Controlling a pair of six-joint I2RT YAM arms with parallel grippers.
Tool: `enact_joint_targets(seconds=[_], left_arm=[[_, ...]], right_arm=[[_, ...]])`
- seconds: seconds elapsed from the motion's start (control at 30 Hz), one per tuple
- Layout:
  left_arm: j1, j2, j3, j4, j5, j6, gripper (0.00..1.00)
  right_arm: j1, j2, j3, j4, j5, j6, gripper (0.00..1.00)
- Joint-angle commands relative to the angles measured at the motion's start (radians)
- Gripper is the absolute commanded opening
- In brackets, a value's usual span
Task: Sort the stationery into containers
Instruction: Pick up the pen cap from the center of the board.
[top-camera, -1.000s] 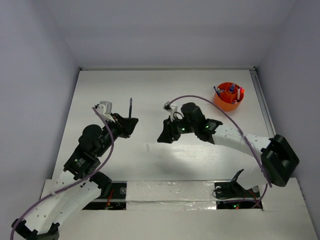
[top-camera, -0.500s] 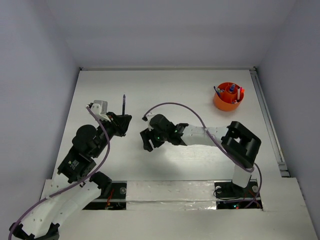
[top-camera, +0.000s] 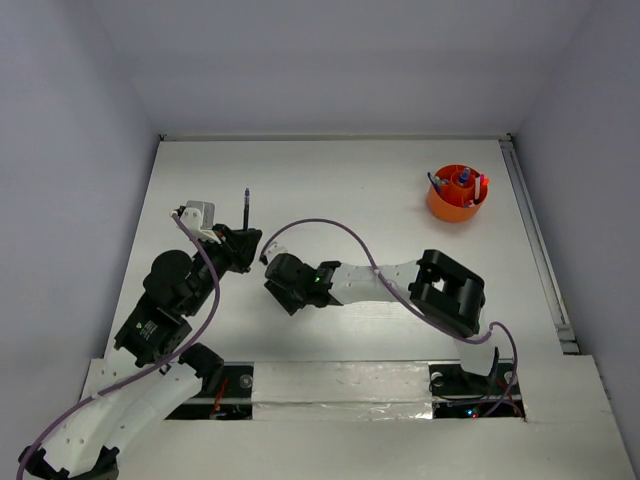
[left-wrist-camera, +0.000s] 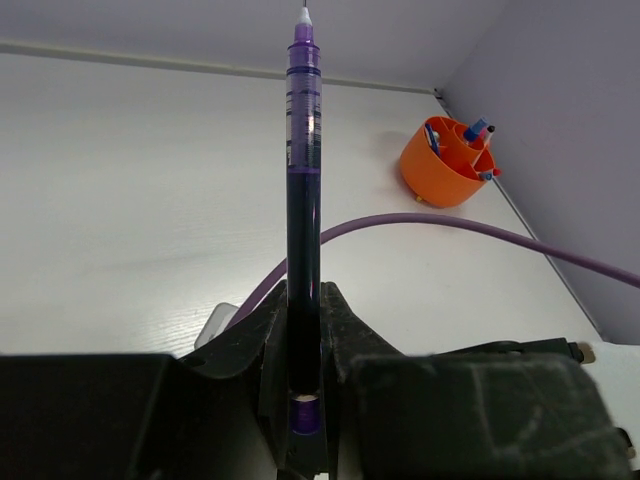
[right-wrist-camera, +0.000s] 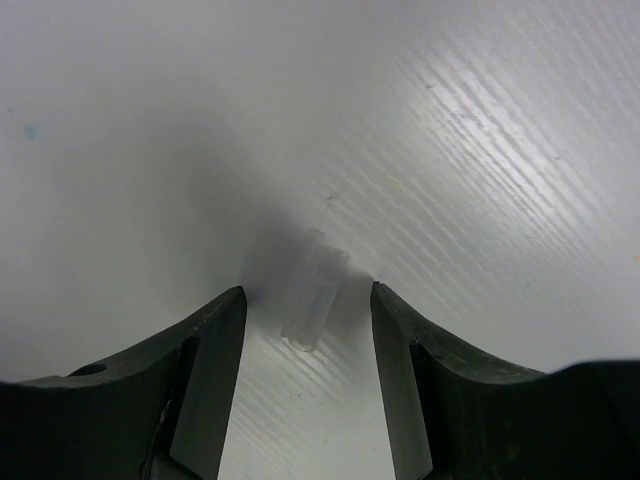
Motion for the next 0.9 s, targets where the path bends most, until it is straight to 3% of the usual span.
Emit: enact_joint_targets(seconds=[0.0,0.2,0.87], left_arm=[[0.004,-0.01,0.0,0.052,0.013,0.017,0.0],[0.004,-0.004,-0.004,0.065,0.033,0.017,0.0],[0.022,-0.001,-0.015,0.079,0.063,0.015,0.0]], right_arm=[[-0.008,-0.016,0.007,-0.083,0.138,-0.013,0.58],[-0.008,-0.05,-0.034,-0.091,0.189,-0.035,0.58],[-0.056,-0.09,-0.105,-0.023,0.135,-0.124,0.6]])
